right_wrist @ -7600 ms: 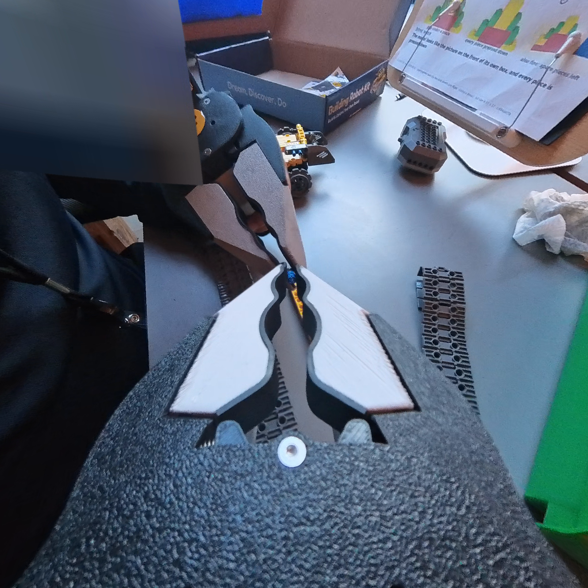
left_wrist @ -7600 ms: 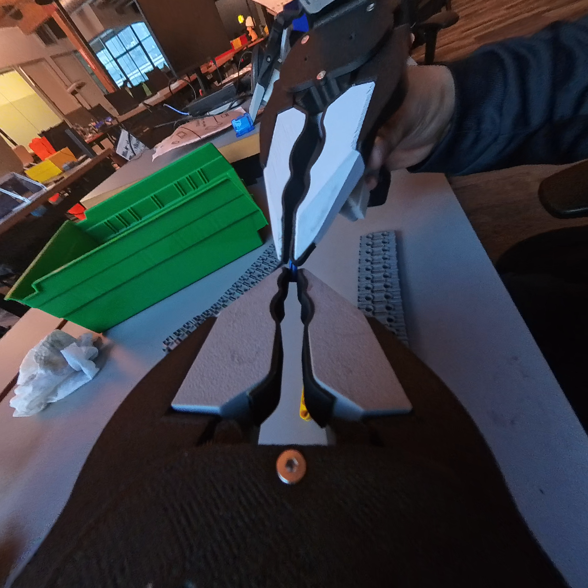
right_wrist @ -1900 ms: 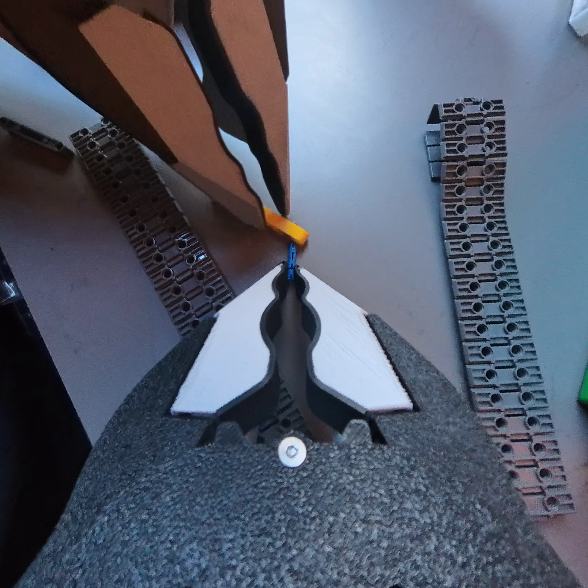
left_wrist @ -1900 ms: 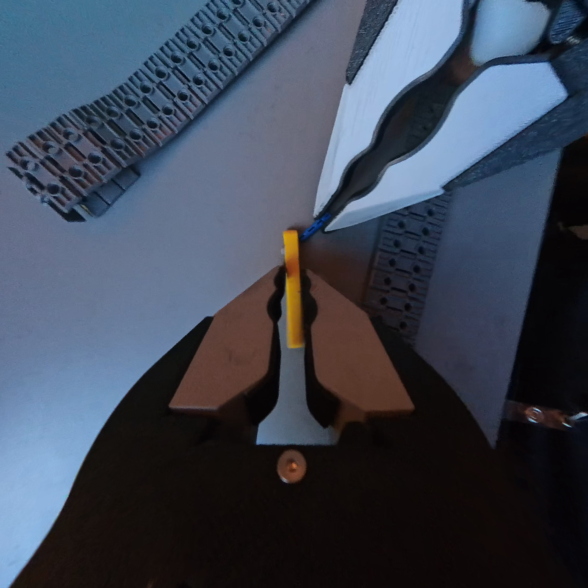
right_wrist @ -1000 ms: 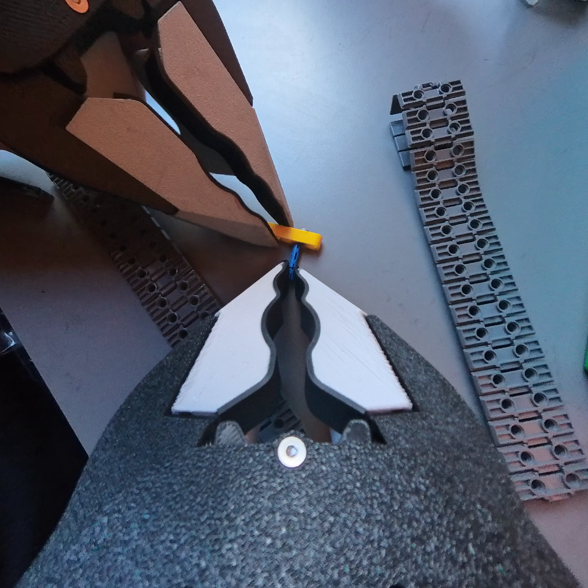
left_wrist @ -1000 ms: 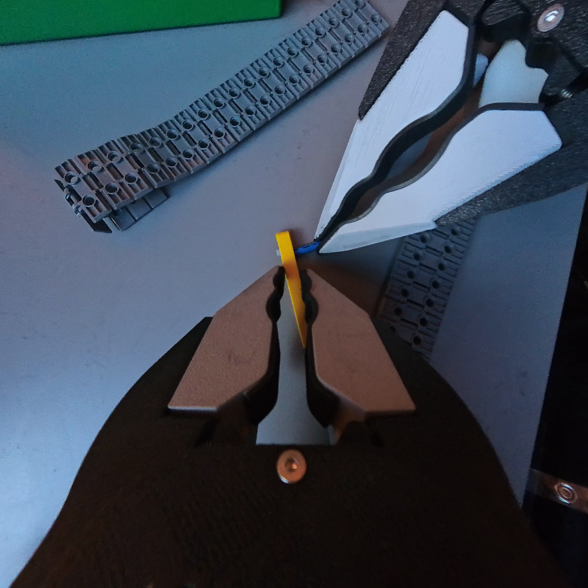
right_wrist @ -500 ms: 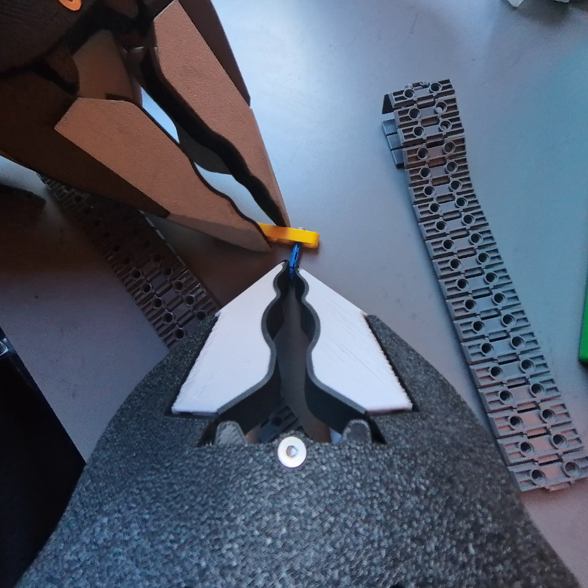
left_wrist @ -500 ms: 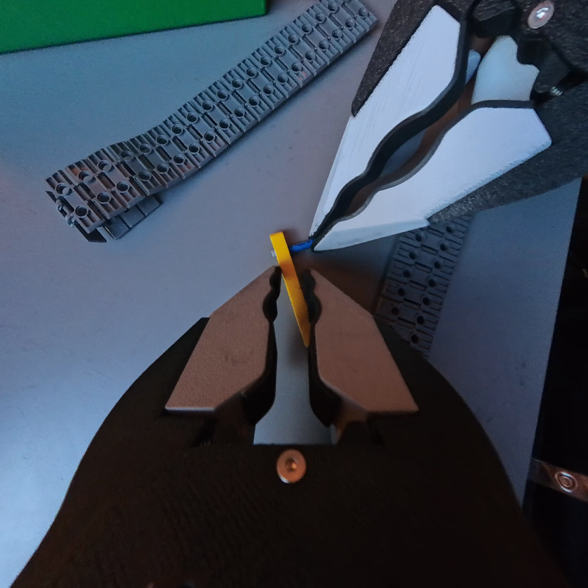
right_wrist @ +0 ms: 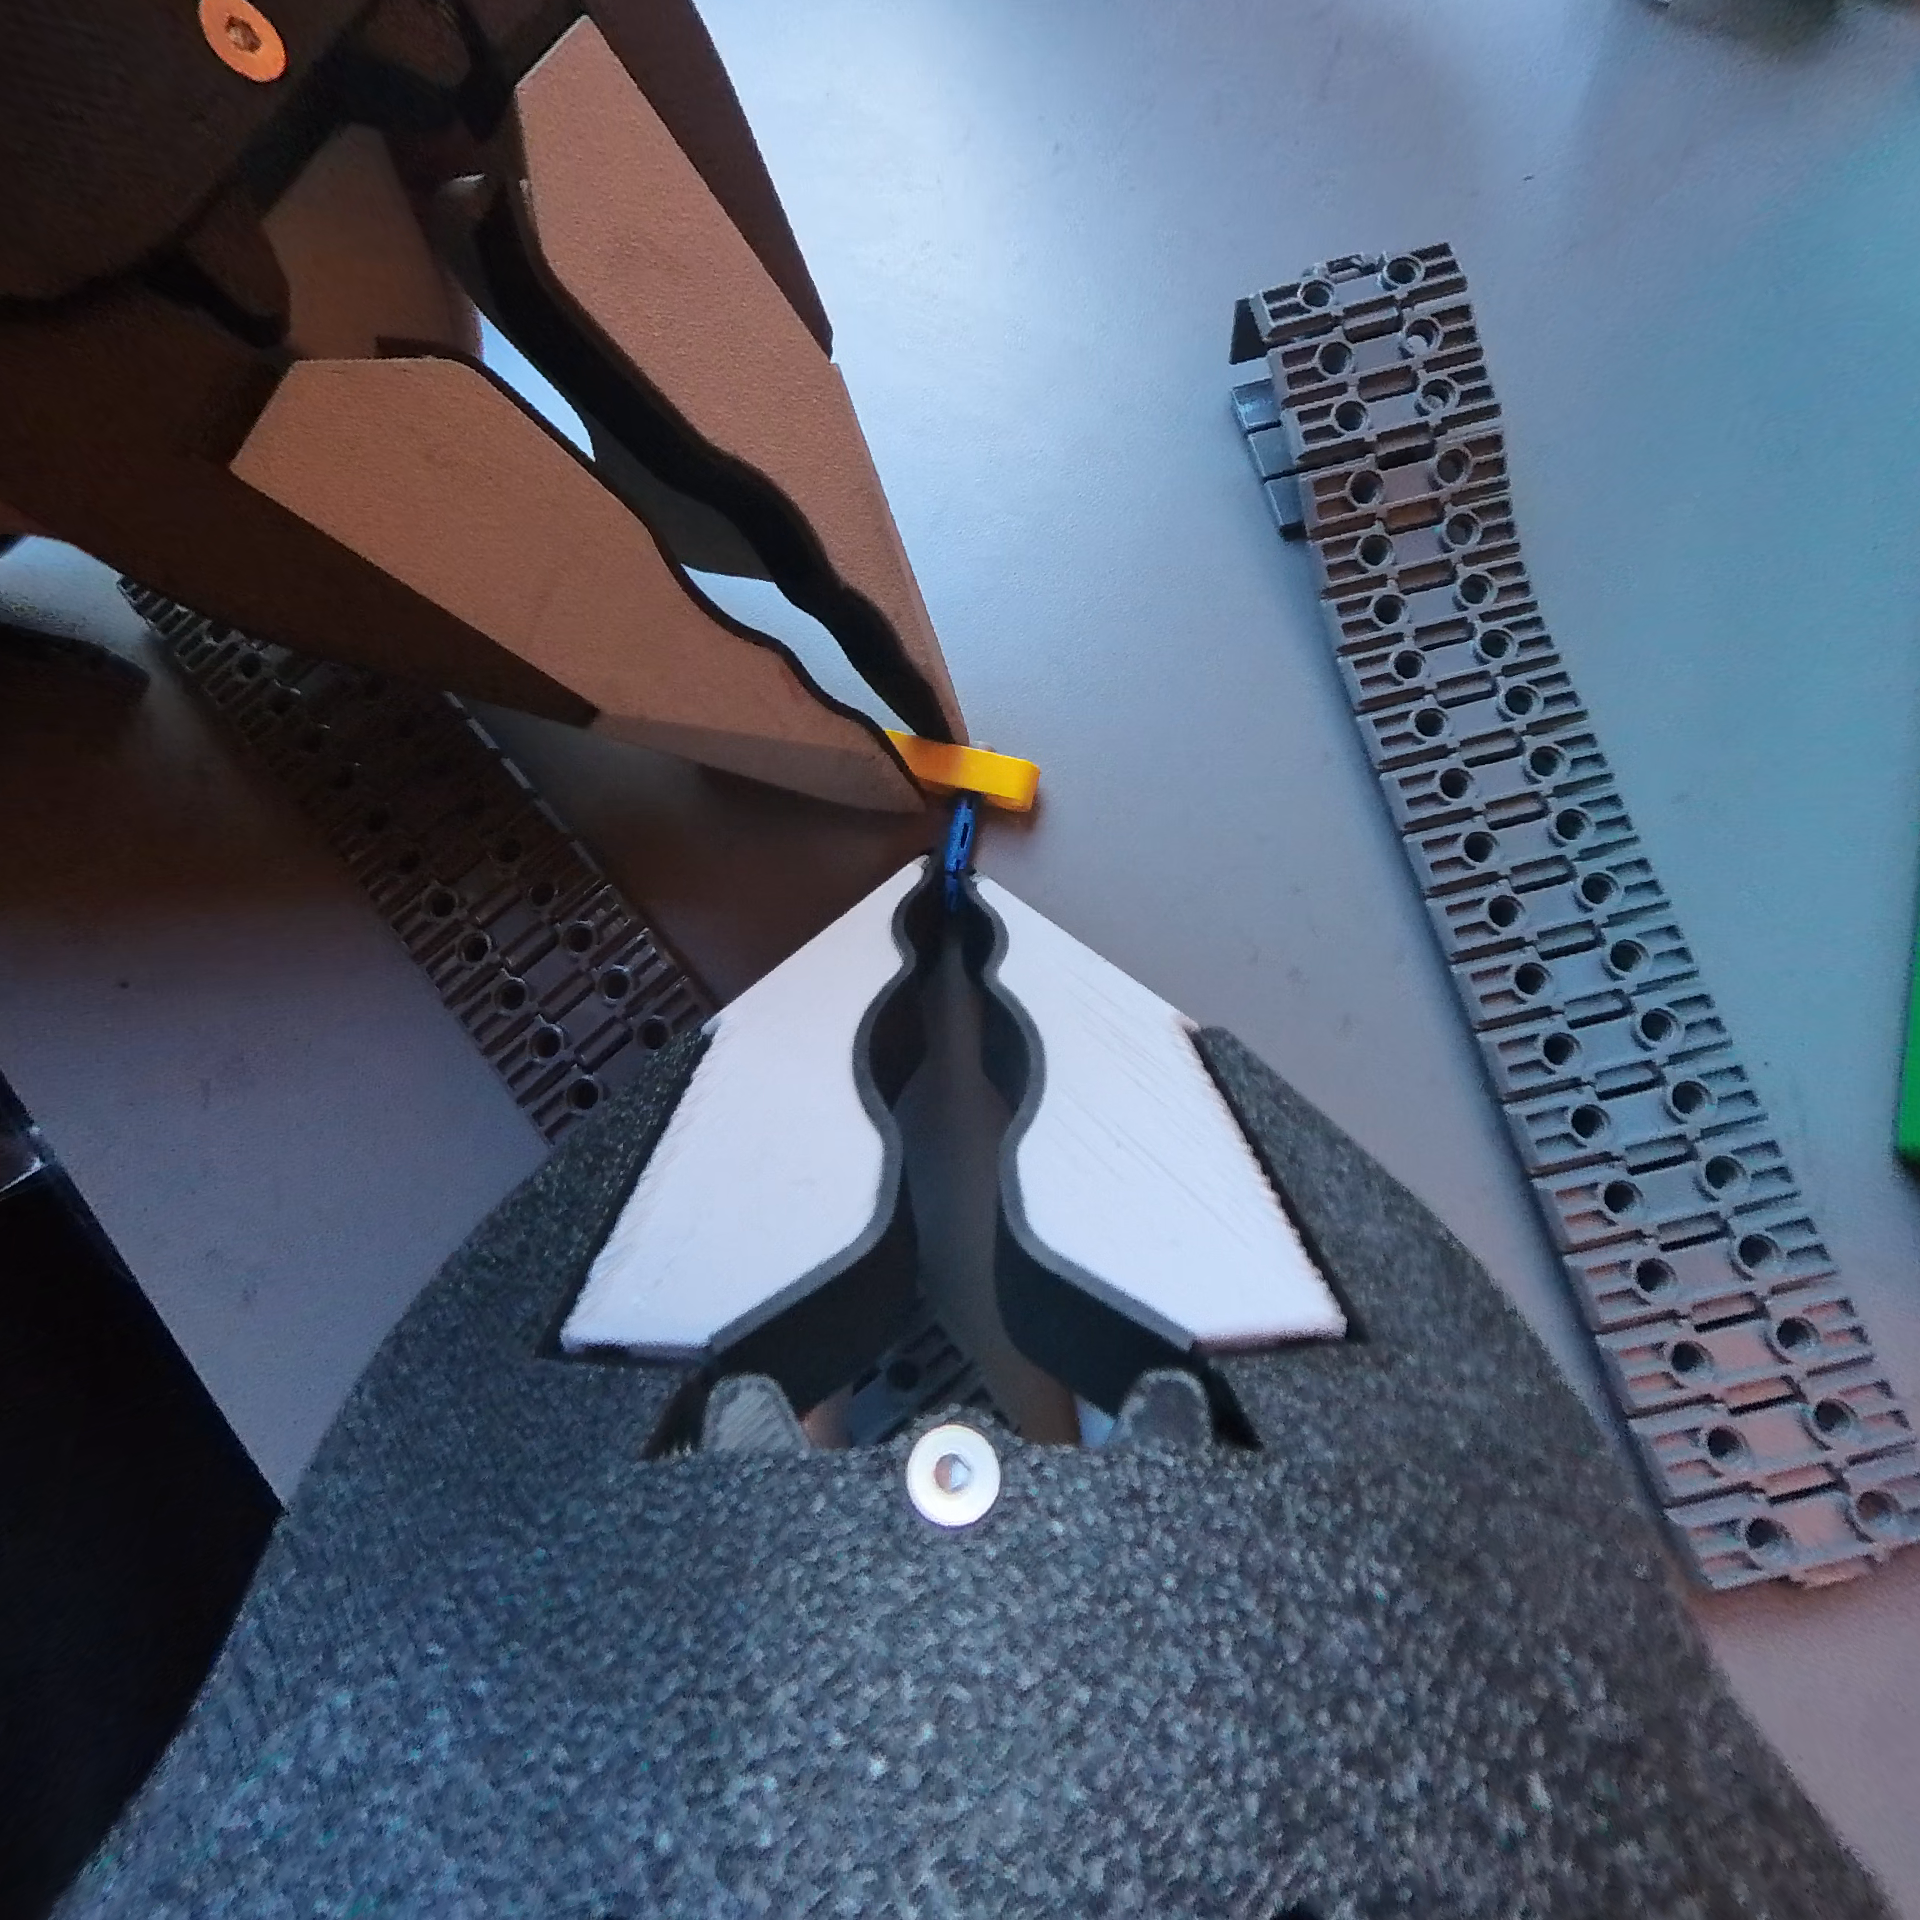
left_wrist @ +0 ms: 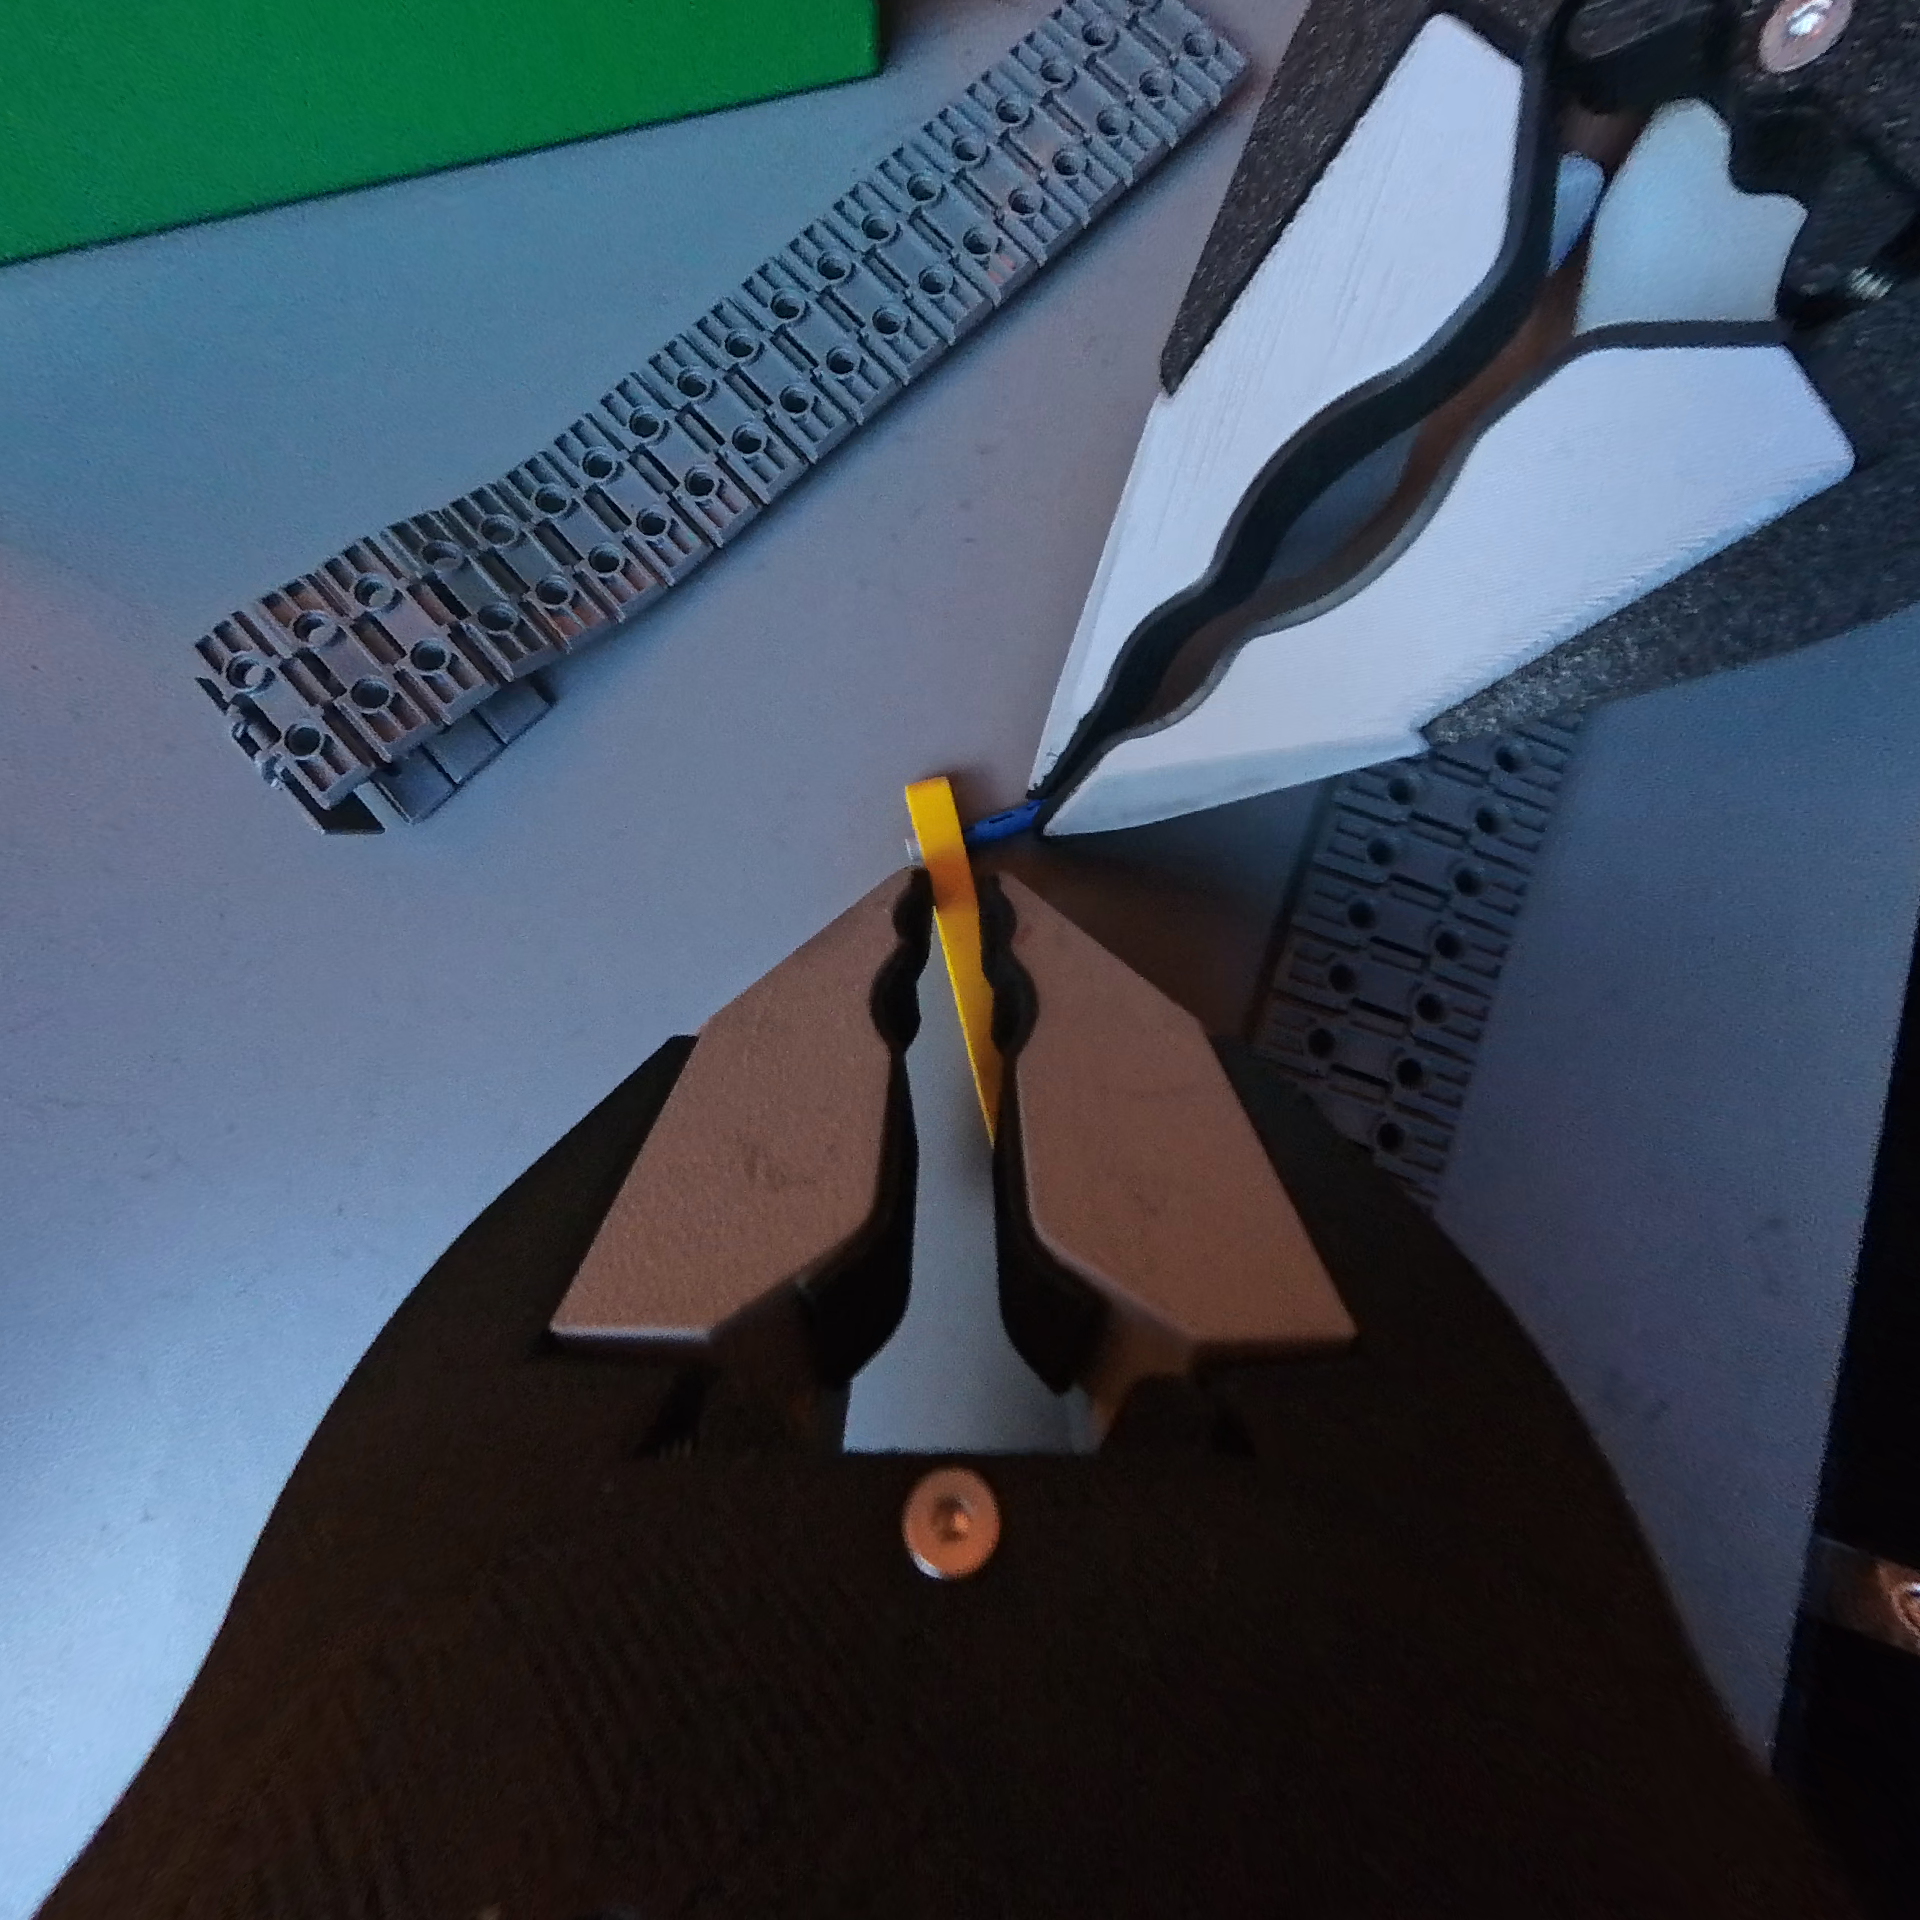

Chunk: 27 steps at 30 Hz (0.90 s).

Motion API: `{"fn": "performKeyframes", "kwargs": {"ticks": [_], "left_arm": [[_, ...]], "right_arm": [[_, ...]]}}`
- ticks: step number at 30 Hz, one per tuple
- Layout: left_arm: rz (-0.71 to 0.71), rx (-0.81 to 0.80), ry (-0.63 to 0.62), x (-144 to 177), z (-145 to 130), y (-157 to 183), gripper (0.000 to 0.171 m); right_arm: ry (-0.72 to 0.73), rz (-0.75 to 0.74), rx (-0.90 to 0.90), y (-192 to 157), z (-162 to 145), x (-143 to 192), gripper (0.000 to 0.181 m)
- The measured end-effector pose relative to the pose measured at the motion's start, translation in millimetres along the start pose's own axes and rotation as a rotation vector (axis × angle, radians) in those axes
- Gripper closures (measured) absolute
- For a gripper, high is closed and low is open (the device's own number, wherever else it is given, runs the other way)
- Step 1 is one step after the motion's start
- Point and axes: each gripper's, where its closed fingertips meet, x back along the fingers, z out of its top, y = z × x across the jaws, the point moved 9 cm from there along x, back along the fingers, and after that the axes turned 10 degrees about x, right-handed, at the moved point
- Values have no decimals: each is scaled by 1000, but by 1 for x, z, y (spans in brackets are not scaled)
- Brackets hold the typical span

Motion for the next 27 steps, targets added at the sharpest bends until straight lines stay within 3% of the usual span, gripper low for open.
{"fn": "performKeyframes", "kwargs": {"ticks": [16,27], "left_arm": [[-27,34,34,0,-3,-3,164],[-18,-95,-6,-1,0,-1,163]], "right_arm": [[0,-46,24,-4,0,0,181],[10,-26,29,-2,0,0,181]]}}
